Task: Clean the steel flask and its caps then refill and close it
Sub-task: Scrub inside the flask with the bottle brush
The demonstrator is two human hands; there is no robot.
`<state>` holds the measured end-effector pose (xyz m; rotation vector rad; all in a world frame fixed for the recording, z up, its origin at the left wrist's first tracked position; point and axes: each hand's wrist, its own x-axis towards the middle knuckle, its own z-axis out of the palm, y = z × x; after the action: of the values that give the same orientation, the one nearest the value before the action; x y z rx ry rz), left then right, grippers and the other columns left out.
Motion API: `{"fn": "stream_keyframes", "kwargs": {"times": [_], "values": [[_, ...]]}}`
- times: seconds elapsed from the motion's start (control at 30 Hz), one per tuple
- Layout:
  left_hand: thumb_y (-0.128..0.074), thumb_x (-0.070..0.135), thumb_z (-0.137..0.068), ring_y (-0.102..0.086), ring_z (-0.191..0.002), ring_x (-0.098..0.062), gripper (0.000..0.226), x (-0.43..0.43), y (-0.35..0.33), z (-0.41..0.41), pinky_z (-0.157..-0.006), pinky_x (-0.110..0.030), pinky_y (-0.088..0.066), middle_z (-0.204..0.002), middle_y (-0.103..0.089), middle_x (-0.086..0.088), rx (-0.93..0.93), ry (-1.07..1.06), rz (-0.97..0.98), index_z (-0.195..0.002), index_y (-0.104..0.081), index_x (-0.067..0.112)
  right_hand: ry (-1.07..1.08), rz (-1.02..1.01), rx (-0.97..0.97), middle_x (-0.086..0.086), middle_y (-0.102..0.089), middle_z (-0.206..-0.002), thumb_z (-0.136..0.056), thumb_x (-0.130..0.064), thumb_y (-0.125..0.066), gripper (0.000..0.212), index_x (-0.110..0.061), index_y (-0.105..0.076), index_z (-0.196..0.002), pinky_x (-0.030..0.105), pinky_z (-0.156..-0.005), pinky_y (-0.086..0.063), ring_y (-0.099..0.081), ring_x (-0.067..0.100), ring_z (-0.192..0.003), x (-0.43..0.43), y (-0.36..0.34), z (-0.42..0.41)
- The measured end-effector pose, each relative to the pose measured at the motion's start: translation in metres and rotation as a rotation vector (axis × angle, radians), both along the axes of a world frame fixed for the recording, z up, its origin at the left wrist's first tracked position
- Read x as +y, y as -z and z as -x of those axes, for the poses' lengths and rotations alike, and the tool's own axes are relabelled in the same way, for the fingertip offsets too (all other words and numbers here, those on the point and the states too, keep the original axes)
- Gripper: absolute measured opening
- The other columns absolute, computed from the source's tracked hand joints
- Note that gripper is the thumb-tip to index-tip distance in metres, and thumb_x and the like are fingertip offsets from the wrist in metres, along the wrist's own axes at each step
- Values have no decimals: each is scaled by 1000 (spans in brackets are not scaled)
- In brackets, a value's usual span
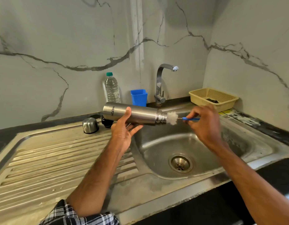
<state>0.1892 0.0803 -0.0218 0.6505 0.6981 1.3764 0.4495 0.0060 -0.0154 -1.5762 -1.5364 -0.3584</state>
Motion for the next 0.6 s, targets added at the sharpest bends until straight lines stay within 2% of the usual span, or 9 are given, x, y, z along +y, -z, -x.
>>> {"fn": "stream_keyframes", "kwargs": {"times": [0.1, 0.2, 0.3, 0.37, 0.43, 0.6], "values": [[-75, 21, -88, -68, -111, -32, 44, -4, 2, -3, -69, -42, -64, -123, -68, -20, 5, 16, 21, -126, -56, 9, 35, -61, 13, -11, -60, -79, -71, -8, -87, 22, -19, -69, -76, 28, -72, -37, -48, 10, -87, 1, -1, 3], [-74, 21, -89, -69, -109, -31, 33, -7, 2, -13, -66, -40, -63, -121, -70, -18, 34, 61, 8, -118, -59, 12, -47, -74, -93, -7, -59, -77, -71, -2, -84, 21, -15, -68, -74, 32, -68, -43, -48, 12, -84, 3, 3, 26], [-76, 21, -86, -69, -110, -32, 46, -2, 0, -5, -66, -41, -63, -122, -69, -18, 9, 23, 4, -126, -56, 9, -70, -70, -23, -9, -59, -79, -71, -4, -86, 23, -17, -68, -74, 20, -66, -38, -48, 11, -85, 5, 4, 8], [-76, 20, -86, -67, -111, -33, 46, 1, 2, 2, -67, -42, -64, -122, -68, -18, -17, 3, 15, -126, -55, 9, -43, -96, 57, -7, -60, -82, -70, -6, -87, 21, -16, -69, -75, 14, -66, -35, -50, 12, -87, 4, 3, -4], [-76, 20, -88, -66, -113, -33, 45, 0, 3, 1, -67, -42, -64, -123, -68, -19, -14, 18, 22, -126, -55, 9, -52, -83, 41, -5, -61, -84, -70, -8, -87, 19, -14, -71, -78, 13, -66, -35, -51, 12, -86, 5, 4, 0], [-80, 25, -74, -67, -112, -31, 70, 1, -1, 2, -67, -43, -63, -126, -66, -18, -32, 45, 1, -136, -51, 9, -194, -47, -16, -3, -68, -88, -74, -19, -86, 23, -15, -77, -95, 32, -68, -54, -57, 12, -82, 6, 5, 13]]}}
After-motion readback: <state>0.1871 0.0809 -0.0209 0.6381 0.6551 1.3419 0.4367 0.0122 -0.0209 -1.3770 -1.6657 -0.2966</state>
